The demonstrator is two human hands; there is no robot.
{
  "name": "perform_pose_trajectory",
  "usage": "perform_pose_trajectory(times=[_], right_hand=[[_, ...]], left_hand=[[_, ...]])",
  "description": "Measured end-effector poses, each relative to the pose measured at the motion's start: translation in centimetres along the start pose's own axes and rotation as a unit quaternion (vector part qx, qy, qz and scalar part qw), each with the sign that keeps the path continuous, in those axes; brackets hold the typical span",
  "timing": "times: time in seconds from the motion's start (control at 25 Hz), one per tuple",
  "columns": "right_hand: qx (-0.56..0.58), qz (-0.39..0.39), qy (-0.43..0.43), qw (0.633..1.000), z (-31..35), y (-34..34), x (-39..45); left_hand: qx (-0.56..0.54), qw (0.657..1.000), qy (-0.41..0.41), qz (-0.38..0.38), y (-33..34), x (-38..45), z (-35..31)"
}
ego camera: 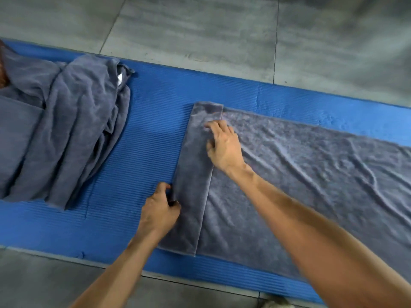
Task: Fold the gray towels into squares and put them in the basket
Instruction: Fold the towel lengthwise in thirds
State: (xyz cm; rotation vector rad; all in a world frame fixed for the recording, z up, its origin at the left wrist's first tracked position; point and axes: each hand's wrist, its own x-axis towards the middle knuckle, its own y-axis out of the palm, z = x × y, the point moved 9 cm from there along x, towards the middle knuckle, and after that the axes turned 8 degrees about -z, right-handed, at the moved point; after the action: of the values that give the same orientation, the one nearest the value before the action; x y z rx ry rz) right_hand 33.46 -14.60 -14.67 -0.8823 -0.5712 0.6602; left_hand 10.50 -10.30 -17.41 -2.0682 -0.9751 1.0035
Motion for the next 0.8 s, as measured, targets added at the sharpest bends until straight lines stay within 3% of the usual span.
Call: perform_pose_trajectory(times=[0.16, 0.28, 0.4, 0.56, 0.64, 0.72, 0.8], right_hand=[[-0.139, -0.019, -0.048, 0.989, 0.9, -0.9, -6.0], [-0.086, -0.017, -0.045, 0.995, 2.6, -0.7, -7.0], [0.001, 0.053, -0.039, 0.998, 5.0, 0.7, -5.1], [-0.187, 0.161, -0.129, 0.961, 8.0, 3.9, -2.1], [-0.208, 0.191, -0.063, 0.957, 7.3, 4.2, 0.1], [-0.180, 0.246, 0.020, 0.952, 6.1, 4.6, 1.5], [-0.176, 0.274, 0.047, 0.944, 6.0, 4.9, 1.9]], left_hand=[[0.036, 0.999, -0.008, -0.004, -0.3, -0.5, -0.7], [0.034, 0.999, -0.021, 0.009, -0.3, -0.2, -0.6], [0.016, 0.999, -0.020, 0.023, -0.3, -0.4, -0.4], [-0.009, 0.996, 0.091, 0.002, -0.6, -2.4, -1.0], [0.009, 0.989, 0.146, 0.016, -0.1, -3.3, -1.1], [0.014, 0.988, 0.153, 0.034, 0.3, -3.5, -0.8], [0.017, 0.988, 0.150, 0.038, 0.5, -3.5, -0.6]])
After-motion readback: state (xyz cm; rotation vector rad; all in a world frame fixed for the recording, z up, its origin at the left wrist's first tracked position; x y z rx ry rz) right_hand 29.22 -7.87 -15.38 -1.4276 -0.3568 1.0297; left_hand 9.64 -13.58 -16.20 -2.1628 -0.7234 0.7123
